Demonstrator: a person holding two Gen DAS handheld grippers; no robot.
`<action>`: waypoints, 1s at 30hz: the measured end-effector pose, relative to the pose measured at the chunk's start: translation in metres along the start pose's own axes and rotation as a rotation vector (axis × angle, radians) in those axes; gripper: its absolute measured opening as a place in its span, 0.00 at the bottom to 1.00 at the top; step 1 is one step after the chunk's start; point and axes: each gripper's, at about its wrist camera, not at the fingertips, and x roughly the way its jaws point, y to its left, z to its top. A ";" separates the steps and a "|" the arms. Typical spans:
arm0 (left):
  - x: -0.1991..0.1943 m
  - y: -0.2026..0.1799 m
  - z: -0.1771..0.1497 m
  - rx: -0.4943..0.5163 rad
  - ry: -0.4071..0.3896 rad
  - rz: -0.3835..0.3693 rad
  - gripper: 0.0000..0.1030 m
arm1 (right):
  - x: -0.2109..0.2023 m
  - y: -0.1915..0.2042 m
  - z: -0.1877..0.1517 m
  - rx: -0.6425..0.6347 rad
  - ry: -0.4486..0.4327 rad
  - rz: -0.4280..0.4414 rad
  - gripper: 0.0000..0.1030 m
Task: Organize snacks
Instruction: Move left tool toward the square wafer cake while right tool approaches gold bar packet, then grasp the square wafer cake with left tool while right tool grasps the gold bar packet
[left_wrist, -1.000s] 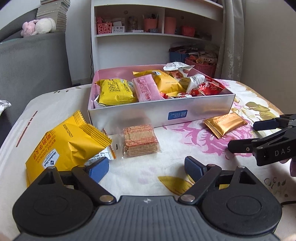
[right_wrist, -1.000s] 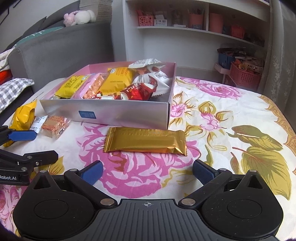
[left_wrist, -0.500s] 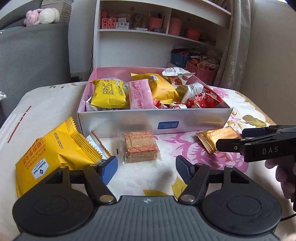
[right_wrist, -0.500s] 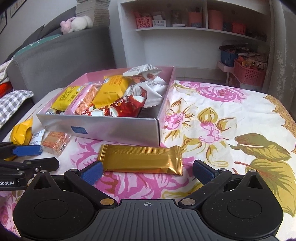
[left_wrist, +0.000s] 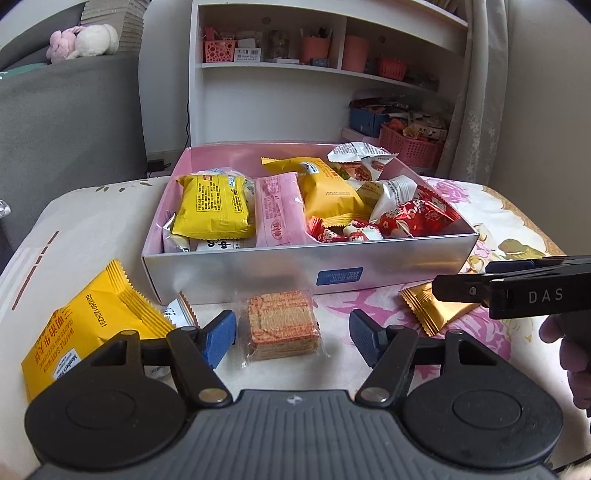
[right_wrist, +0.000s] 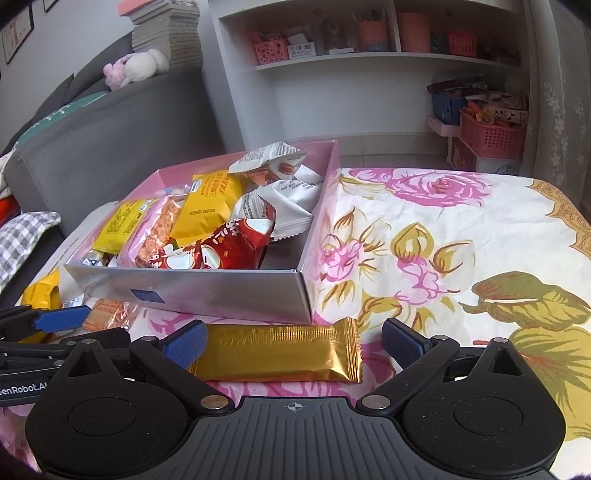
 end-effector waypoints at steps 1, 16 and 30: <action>0.002 0.000 0.001 -0.001 0.005 0.004 0.61 | -0.001 0.000 0.000 -0.004 -0.001 0.003 0.89; -0.004 0.002 -0.001 0.010 0.058 -0.031 0.40 | -0.021 0.021 -0.010 -0.120 0.046 0.092 0.22; -0.021 0.005 -0.013 0.026 0.096 -0.059 0.40 | -0.038 0.045 -0.033 -0.362 0.068 0.060 0.68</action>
